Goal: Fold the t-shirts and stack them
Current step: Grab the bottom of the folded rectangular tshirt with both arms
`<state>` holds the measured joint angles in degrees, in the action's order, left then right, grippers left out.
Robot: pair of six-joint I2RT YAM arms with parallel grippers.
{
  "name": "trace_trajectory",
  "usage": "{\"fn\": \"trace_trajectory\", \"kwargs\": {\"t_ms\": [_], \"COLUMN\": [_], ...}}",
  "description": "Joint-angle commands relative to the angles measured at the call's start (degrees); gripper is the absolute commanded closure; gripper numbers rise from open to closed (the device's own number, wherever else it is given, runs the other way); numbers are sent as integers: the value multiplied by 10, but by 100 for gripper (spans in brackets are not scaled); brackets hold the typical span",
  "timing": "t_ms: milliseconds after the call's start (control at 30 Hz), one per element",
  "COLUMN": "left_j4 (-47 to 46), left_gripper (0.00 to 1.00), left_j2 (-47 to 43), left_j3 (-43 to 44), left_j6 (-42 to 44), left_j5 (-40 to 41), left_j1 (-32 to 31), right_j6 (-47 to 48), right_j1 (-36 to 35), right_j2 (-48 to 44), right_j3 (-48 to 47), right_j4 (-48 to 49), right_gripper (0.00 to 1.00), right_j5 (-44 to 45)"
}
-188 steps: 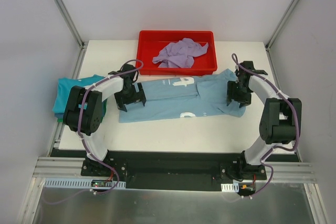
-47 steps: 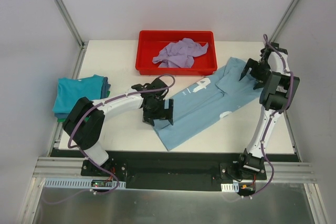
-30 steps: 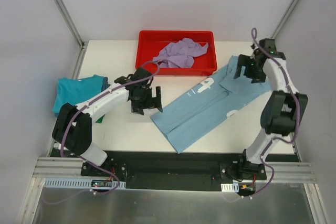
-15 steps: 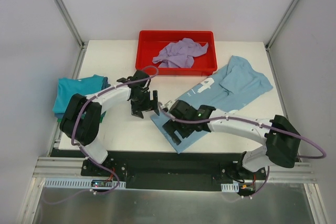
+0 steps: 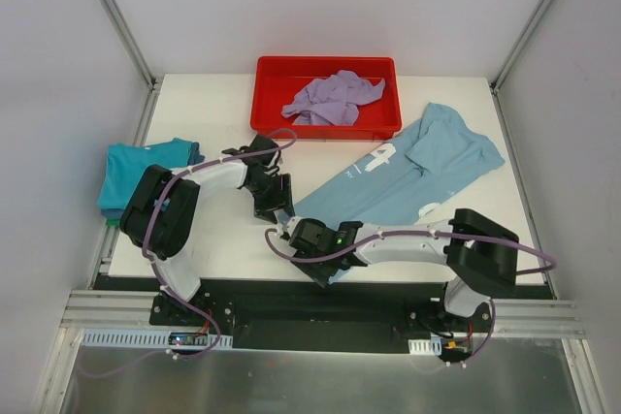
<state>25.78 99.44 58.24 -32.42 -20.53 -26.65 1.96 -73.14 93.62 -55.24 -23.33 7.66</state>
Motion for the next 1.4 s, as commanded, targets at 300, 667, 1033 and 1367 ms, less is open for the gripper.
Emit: {"fn": "trace_trajectory", "kwargs": {"t_ms": [300,667,1033,1367], "left_j4": [-24,-22,-20,-20], "left_gripper": [100,100,100,100], "left_j2": [29,-101,-236,-168], "left_j3": [-28,-130,-184,-9], "left_j6": [-24,-73,-111,-116], "left_j5": [-14,-14,-14,-21], "left_j1": [-6,-8,-31,-71], "right_j6": [-5,31,-2,-18], "right_j1": [-3,-2,4,154], "right_j2": [51,-62,-136,-262], "right_j3": [5,13,53,77], "right_j4": [-32,-38,-14,-140], "right_gripper": [80,100,99,100], "right_j5": [93,-146,-210,-101]}}
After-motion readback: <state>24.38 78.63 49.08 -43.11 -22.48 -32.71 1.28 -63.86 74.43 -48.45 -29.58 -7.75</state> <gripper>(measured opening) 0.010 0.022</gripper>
